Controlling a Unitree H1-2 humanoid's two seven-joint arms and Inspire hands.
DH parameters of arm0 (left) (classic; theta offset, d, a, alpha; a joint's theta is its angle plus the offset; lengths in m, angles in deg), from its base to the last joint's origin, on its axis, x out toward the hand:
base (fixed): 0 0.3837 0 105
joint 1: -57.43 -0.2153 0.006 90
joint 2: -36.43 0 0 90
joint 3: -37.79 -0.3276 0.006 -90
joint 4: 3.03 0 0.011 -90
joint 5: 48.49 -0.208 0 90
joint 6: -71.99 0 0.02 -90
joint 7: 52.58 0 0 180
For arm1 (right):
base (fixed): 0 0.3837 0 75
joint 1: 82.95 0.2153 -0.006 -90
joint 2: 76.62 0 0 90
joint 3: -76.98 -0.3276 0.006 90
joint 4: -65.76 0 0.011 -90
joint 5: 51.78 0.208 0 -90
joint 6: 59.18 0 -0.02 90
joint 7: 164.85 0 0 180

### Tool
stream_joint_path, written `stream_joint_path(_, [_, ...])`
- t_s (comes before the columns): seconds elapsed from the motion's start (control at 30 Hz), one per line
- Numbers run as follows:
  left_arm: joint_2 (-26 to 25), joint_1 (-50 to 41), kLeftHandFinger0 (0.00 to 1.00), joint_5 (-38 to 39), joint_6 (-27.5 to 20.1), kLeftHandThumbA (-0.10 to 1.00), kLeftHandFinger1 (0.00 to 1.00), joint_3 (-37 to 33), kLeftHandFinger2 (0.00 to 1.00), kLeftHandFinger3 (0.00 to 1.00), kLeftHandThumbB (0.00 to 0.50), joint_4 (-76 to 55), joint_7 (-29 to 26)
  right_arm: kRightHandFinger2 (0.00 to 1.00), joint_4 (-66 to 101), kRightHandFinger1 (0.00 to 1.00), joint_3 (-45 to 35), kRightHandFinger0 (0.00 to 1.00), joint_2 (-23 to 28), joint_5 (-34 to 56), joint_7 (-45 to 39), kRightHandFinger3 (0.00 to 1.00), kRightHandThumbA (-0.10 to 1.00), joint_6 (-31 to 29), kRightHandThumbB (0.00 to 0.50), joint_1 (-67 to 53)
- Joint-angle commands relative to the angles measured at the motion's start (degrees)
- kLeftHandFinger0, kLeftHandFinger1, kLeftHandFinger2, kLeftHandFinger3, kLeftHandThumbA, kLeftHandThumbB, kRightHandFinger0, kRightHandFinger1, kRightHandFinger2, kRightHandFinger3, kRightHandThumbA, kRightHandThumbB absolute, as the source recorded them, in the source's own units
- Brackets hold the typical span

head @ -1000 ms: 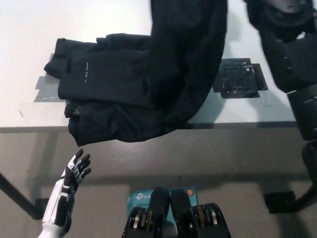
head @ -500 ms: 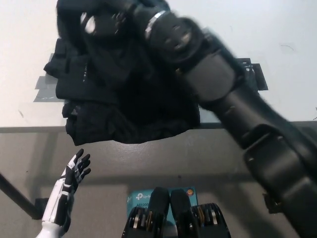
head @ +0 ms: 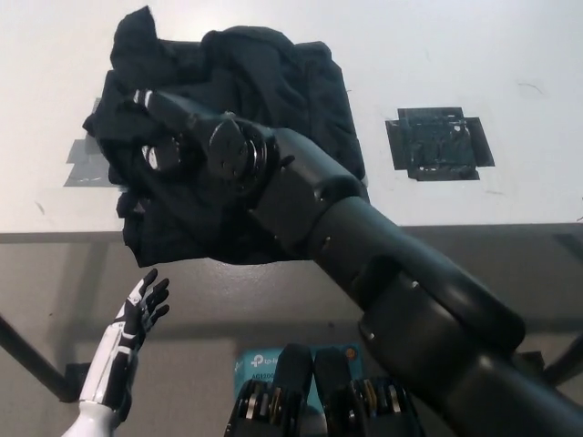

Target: The robot grabs the right edges of the black jacket on the table, and folds it in half

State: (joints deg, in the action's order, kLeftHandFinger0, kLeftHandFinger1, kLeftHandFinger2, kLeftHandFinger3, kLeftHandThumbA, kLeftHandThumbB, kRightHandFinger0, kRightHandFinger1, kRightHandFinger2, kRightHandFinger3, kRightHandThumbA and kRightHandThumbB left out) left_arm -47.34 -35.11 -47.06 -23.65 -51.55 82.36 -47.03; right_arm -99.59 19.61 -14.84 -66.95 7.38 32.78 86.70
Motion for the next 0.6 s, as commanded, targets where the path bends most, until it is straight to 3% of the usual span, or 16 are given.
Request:
stream_joint_path(0.0, [-1.5, 0.8, 1.0, 0.1, 1.2, 1.0, 1.0, -0.3, 1.0, 1.0, 0.151, -2.7, 1.4, 1.0, -0.2, 1.0, -0.7, 1.0, 1.2, -2.0, -4.9, 1.0, 0.85, 2.1, 0.5, 4.1])
stream_joint_path(0.03, [-1.5, 0.8, 1.0, 0.1, 1.3, 1.0, 1.0, -0.3, 1.0, 1.0, 0.151, -2.7, 1.5, 1.0, -0.2, 1.0, -0.9, 1.0, 1.2, -2.2, -5.0, 1.0, 0.85, 2.2, 0.5, 4.1])
stream_joint_path(0.1, [-1.7, 0.9, 1.0, -1.2, 0.8, 1.0, 1.0, -0.4, 1.0, 1.0, 0.151, -2.6, 1.1, 1.0, 0.8, 1.0, -3.2, 1.0, 2.0, -0.4, -5.9, 1.0, 1.0, 2.2, 0.5, 5.4])
stream_joint_path(0.37, [-1.4, 0.4, 1.0, -1.7, -0.8, 1.0, 1.0, -0.3, 1.0, 1.0, 0.182, -1.4, 0.6, 1.0, 5.8, 1.0, -11.0, 1.0, 4.8, 3.1, -11.2, 1.0, 1.0, 1.7, 0.495, 10.1])
stream_joint_path(0.4, [-1.4, 0.4, 1.0, -1.7, -0.8, 1.0, 1.0, -0.4, 1.0, 1.0, 0.182, -1.4, 0.6, 1.0, 6.6, 1.0, -12.8, 1.0, 5.1, 4.7, -12.2, 1.0, 1.0, 1.9, 0.5, 10.5])
stream_joint_path(0.43, [-1.6, 0.4, 1.0, -1.6, -1.4, 1.0, 1.0, -0.5, 1.0, 1.0, 0.152, -1.2, 1.0, 1.0, 8.0, 1.0, -14.2, 1.0, 5.6, 5.4, -12.7, 1.0, 1.0, 2.9, 0.5, 11.3])
stream_joint_path(0.57, [-2.0, 0.9, 1.0, -1.2, -1.6, 1.0, 1.0, -0.7, 1.0, 1.0, 0.153, -0.6, 1.6, 1.0, 13.6, 1.0, -18.3, 1.0, 7.8, 7.6, -18.2, 1.0, 1.0, 5.8, 0.5, 13.5])
